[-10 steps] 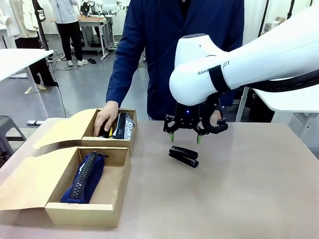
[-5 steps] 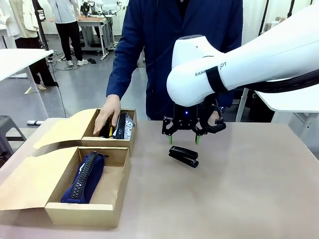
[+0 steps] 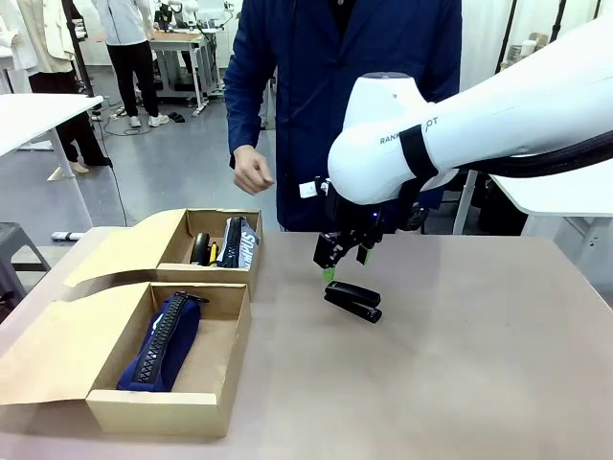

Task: Place items inside the box.
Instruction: Pick up a Pencil pouch or Stapler and place it inside the Mailer Box closest to the robot.

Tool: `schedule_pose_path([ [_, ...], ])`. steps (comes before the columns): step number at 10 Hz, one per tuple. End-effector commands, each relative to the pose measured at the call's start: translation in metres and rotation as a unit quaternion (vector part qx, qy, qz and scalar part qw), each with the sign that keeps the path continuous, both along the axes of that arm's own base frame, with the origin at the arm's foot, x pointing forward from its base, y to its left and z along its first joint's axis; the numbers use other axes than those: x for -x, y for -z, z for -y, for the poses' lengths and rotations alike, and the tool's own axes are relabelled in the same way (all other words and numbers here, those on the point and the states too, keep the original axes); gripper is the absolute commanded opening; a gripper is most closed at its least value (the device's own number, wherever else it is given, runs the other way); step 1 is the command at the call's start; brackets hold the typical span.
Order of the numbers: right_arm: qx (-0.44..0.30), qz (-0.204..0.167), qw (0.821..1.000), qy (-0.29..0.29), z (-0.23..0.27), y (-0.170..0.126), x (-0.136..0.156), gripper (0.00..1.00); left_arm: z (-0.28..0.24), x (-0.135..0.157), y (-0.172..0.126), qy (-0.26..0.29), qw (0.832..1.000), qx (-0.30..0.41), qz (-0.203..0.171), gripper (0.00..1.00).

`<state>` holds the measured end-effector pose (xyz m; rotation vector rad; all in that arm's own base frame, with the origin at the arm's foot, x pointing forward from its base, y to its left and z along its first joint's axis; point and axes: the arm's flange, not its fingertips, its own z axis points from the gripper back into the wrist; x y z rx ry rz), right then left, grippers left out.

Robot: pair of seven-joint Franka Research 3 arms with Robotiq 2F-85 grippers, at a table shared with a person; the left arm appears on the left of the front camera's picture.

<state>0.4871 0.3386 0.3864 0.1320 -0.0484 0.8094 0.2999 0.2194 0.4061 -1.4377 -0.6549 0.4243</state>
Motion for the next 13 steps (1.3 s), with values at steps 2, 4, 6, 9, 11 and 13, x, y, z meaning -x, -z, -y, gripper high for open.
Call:
schedule_pose_path([
  [2, 0.011, -0.008, 0.998, -0.068, 0.02, 0.002, 0.007, 1.0, 0.001, 0.001, -0.001, 0.002, 1.0, -0.002, 0.013, 1.0],
  [4, 0.004, -0.013, 0.998, -0.069, 0.012, 0.007, 0.001, 1.0, 0.001, 0.001, -0.001, 0.002, 1.0, -0.002, 0.013, 1.0],
  [6, 0.031, -0.01, 0.998, -0.053, 0.013, 0.014, -0.005, 1.0, 0.001, 0.001, -0.001, 0.002, 1.0, -0.002, 0.013, 1.0],
  [9, 0.025, -0.036, 0.996, -0.079, 0.015, 0.048, -0.02, 1.0, 0.001, 0.001, -0.001, 0.002, 1.0, -0.002, 0.013, 1.0],
  [11, 0.035, -0.054, 0.995, -0.082, 0.017, 0.072, -0.024, 1.0, 0.001, 0.001, -0.001, 0.002, 1.0, -0.002, 0.013, 1.0],
  [13, 0.043, -0.057, 0.994, -0.083, 0.015, 0.08, -0.021, 1.0, 0.001, 0.001, -0.001, 0.002, 1.0, -0.002, 0.013, 1.0],
])
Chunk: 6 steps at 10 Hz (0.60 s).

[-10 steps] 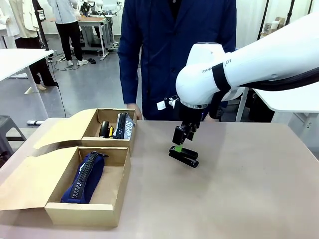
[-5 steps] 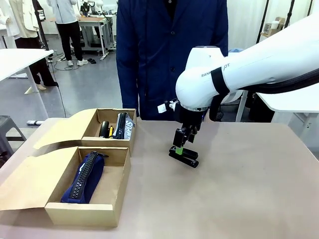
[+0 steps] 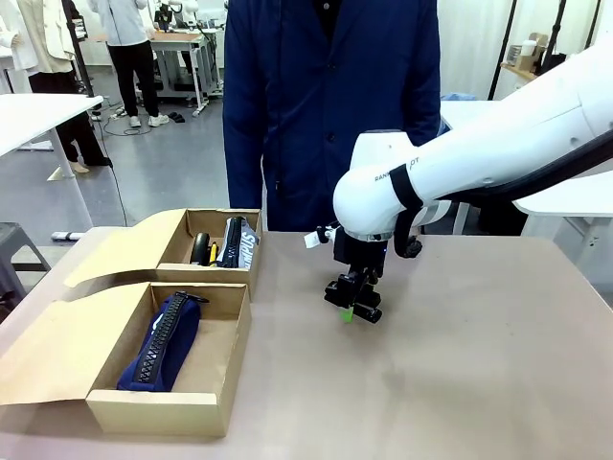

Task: Place items inside the box.
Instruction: Pick up a Pencil pouch or Stapler and place it inside the Mailer Box closest to the robot.

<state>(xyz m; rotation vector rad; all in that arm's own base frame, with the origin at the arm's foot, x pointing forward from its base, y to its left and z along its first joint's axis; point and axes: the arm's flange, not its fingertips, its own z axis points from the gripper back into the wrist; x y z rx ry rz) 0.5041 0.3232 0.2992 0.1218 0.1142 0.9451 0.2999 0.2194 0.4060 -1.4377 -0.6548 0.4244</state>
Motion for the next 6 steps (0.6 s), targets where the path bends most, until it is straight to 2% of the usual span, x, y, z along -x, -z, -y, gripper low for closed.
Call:
schedule_pose_path([
  [1, 0.003, 0.012, 1.0, -0.015, -0.001, -0.0098, -0.0021, 1.0, 0.001, 0.0012, -0.001, 0.002, 1.0, -0.002, 0.013, 1.0],
  [4, 0.012, 0.009, 1.0, -0.013, -0.0022, -0.0089, -0.0027, 1.0, 0.001, 0.0012, -0.001, 0.002, 1.0, -0.002, 0.013, 1.0],
  [5, 0.011, 0.013, 1.0, -0.019, -0.0028, -0.0095, -0.0009, 0.91, 0.001, 0.0012, -0.001, 0.002, 1.0, -0.002, 0.013, 1.0],
  [6, 0.008, 0.001, 1.0, -0.018, -0.0031, -0.0098, -0.0008, 0.4, 0.001, 0.0012, -0.001, 0.002, 1.0, -0.002, 0.013, 1.0],
])
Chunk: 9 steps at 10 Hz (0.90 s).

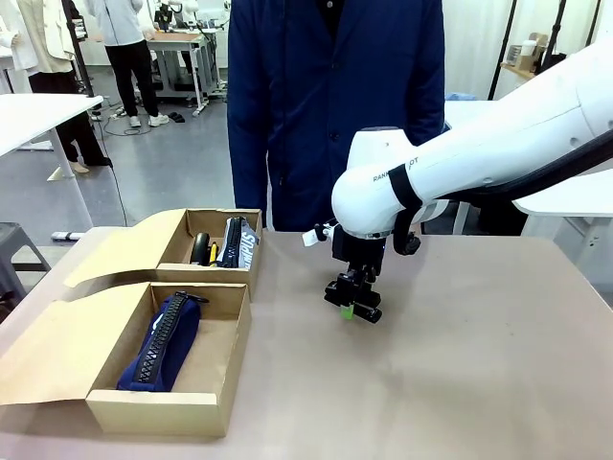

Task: Place items inside the box.
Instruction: Pick up a Pencil pouch or Stapler and place it inside the Mailer Box closest to the robot.

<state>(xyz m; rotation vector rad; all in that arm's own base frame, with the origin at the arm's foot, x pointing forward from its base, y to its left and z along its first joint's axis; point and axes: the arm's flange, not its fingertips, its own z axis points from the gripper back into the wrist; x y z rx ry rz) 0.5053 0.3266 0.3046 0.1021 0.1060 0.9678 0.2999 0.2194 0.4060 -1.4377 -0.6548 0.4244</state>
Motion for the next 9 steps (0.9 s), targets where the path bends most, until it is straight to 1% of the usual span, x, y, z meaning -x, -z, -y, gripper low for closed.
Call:
schedule_pose_path([
  [1, 0.005, -0.011, 1.0, -0.007, 0.001, -0.004, 0.001, 0.31, 0.001, 0.001, -0.001, 0.002, 1.0, -0.002, 0.013, 1.0],
  [2, 0.006, -0.012, 1.0, -0.007, 0.001, -0.004, 0.001, 0.0, 0.001, 0.001, -0.001, 0.002, 1.0, -0.002, 0.013, 1.0],
  [4, 0.008, -0.012, 1.0, -0.006, 0.002, -0.005, 0.001, 0.0, 0.001, 0.001, -0.001, 0.002, 1.0, -0.002, 0.013, 1.0],
  [5, 0.009, -0.01, 1.0, -0.006, 0.001, -0.006, 0.002, 0.04, 0.001, 0.001, -0.001, 0.002, 1.0, -0.002, 0.013, 1.0],
  [6, 0.011, -0.007, 1.0, -0.004, 0.002, -0.008, 0.003, 0.0, 0.001, 0.001, -0.001, 0.002, 1.0, -0.002, 0.013, 1.0],
  [8, 0.013, -0.001, 1.0, 0.008, 0.005, -0.018, 0.012, 0.0, 0.001, 0.001, -0.001, 0.002, 1.0, -0.002, 0.013, 1.0],
  [9, 0.002, -0.024, 0.999, 0.036, 0.008, -0.036, 0.027, 0.0, 0.001, 0.001, -0.001, 0.002, 1.0, -0.002, 0.013, 1.0],
])
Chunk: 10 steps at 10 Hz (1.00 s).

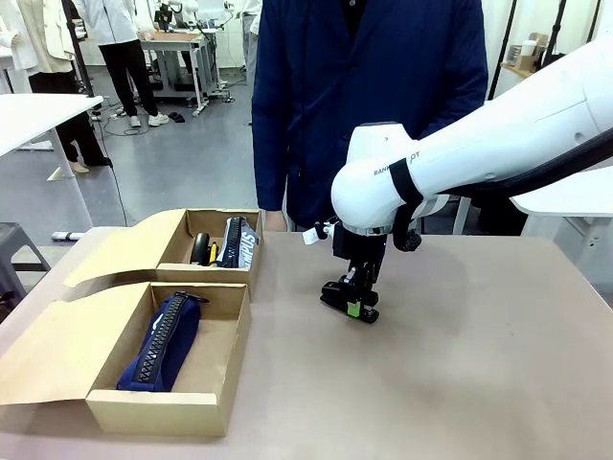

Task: Place items inside the box.
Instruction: Pick up a Pencil pouch or Stapler and place it inside the Mailer Box closest to the robot.

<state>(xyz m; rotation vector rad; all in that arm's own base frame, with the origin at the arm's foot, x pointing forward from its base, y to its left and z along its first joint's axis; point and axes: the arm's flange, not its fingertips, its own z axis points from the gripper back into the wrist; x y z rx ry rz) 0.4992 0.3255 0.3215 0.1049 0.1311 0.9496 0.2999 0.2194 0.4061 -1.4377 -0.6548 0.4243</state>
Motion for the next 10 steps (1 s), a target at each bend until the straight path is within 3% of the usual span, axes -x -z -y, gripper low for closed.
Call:
schedule_pose_path([
  [1, -0.026, -0.037, 0.997, 0.055, 0.02, -0.05, 0.047, 0.0, 0.001, 0.001, -0.001, 0.002, 1.0, -0.002, 0.013, 1.0],
  [2, -0.061, -0.07, 0.993, 0.074, 0.047, -0.08, 0.079, 0.0, 0.001, 0.001, -0.001, 0.002, 1.0, -0.002, 0.013, 1.0],
  [4, -0.152, -0.076, 0.969, 0.18, 0.129, -0.126, 0.143, 0.0, 0.001, 0.001, -0.001, 0.002, 1.0, -0.002, 0.013, 1.0],
  [5, -0.2, -0.059, 0.947, 0.243, 0.169, -0.137, 0.172, 0.0, 0.001, 0.001, -0.001, 0.002, 1.0, -0.002, 0.013, 1.0],
  [7, -0.307, -0.052, 0.853, 0.42, 0.242, -0.132, 0.209, 0.0, 0.001, 0.001, -0.001, 0.002, 1.0, -0.002, 0.013, 1.0],
  [9, -0.346, -0.022, 0.79, 0.505, 0.275, -0.113, 0.232, 0.0, 0.001, 0.001, -0.001, 0.002, 1.0, -0.002, 0.013, 1.0],
  [10, -0.355, -0.012, 0.774, 0.523, 0.283, -0.105, 0.235, 0.0, 0.001, 0.001, -0.001, 0.002, 1.0, -0.002, 0.013, 1.0],
])
